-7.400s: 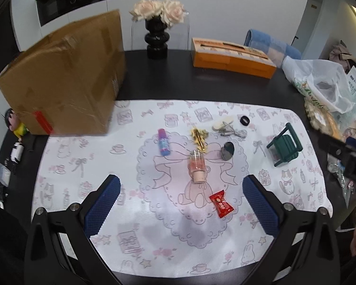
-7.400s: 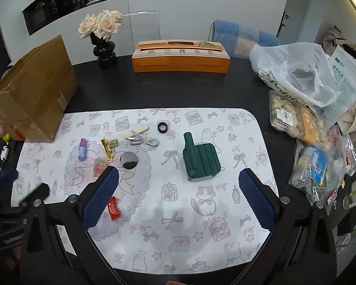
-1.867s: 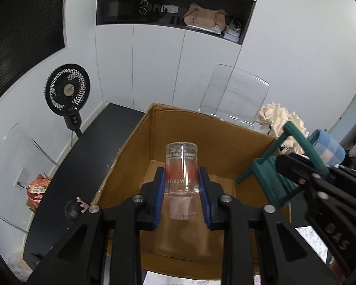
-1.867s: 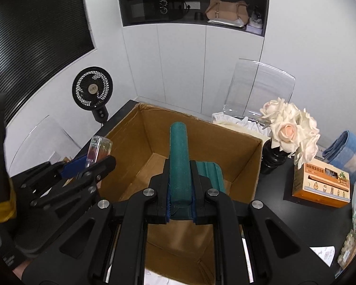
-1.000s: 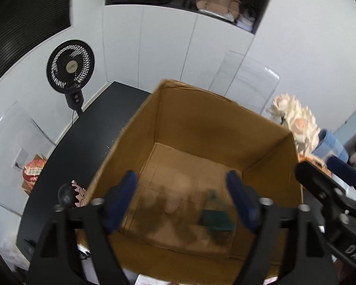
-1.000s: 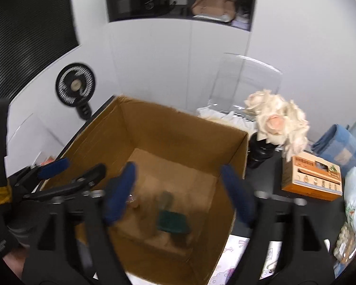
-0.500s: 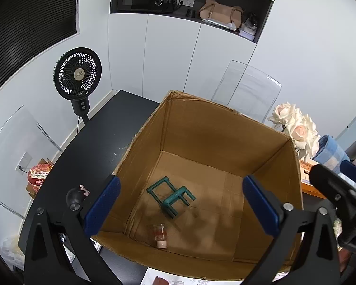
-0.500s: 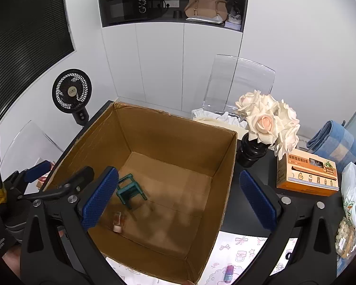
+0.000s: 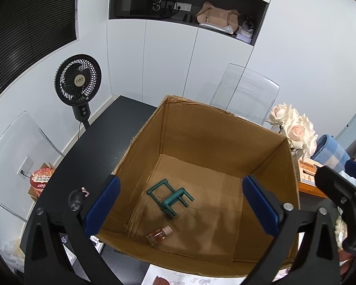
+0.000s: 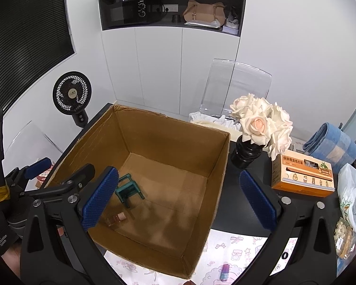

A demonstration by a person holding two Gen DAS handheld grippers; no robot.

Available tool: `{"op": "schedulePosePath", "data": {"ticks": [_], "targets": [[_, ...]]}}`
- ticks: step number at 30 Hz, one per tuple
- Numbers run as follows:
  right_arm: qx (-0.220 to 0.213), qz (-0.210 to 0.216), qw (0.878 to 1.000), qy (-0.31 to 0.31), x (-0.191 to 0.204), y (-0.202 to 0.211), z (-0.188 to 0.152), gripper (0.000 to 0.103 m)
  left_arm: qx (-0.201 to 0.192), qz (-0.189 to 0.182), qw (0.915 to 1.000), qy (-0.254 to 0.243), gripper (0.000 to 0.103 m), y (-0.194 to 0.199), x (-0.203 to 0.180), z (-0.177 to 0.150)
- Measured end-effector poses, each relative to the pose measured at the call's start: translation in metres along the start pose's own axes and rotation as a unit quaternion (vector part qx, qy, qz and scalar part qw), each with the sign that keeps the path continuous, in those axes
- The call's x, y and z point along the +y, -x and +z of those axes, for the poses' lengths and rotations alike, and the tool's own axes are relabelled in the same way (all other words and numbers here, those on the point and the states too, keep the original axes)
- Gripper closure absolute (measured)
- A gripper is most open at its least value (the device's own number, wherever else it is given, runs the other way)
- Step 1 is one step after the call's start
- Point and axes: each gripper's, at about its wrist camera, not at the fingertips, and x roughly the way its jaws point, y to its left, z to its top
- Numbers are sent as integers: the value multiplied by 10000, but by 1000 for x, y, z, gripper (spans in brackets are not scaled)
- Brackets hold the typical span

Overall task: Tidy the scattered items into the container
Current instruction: 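Open both tools to drop the chair and jar into the box, then move both tools back over the patterned mat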

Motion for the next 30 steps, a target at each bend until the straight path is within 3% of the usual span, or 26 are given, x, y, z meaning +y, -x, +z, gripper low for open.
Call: {"op": "schedulePosePath", "data": {"ticks": [14, 19, 30], "targets": [[-97, -74, 9999, -78, -36, 40, -31, 0, -259, -94, 9995, -145, 1, 34, -32, -23], [-136, -202, 9996, -124, -57, 59, -50, 0, -410, -211, 9979, -461, 1, 54, -59, -38], [-162, -523, 9979, -337, -114, 100, -100, 0, -363, -613, 9921, -1029, 1, 68, -129, -87]]}}
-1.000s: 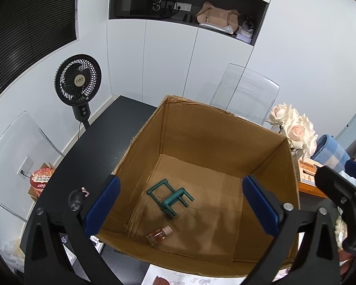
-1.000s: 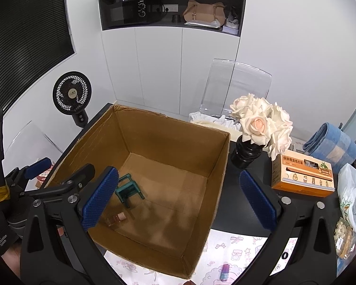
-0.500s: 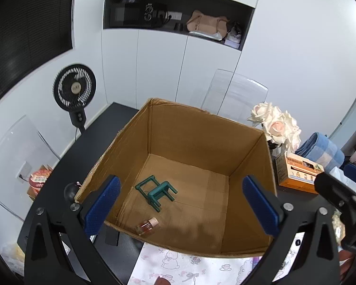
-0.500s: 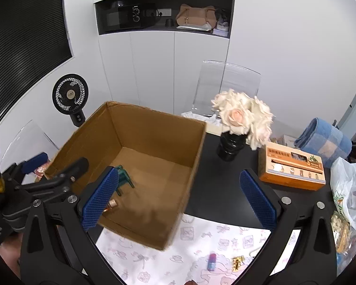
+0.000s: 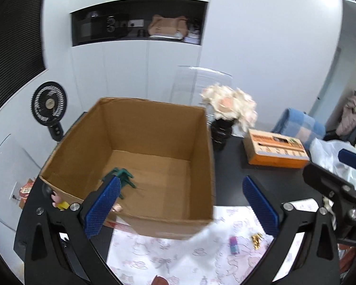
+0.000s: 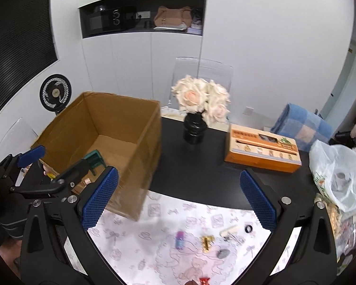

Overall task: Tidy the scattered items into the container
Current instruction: 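Move both tools back over the patterned mat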

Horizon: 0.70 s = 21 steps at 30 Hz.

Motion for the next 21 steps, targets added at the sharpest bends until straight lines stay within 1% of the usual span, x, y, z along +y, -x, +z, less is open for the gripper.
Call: {"op": "schedulePosePath", "data": {"ticks": [6, 11, 15, 18, 21], "targets": [[56, -100, 9997, -192, -33, 17, -31, 0, 106, -247, 9994, -228, 1, 0, -37, -22], [154, -156, 9991, -363, -60, 26, -62, 0, 224, -438, 9974, -530, 1, -1, -73, -44], [231, -214, 9982, -513, -82, 34, -88, 0, 175, -588, 9963, -606, 1, -1, -92, -62], [314, -274, 9974, -584, -95, 36, -107, 0, 215, -601, 9945, -825, 1, -5, -107, -79], [423, -303, 9962, -704, -108, 35, -127, 0, 307, -661, 9930, -930, 1, -10, -117, -98]]}}
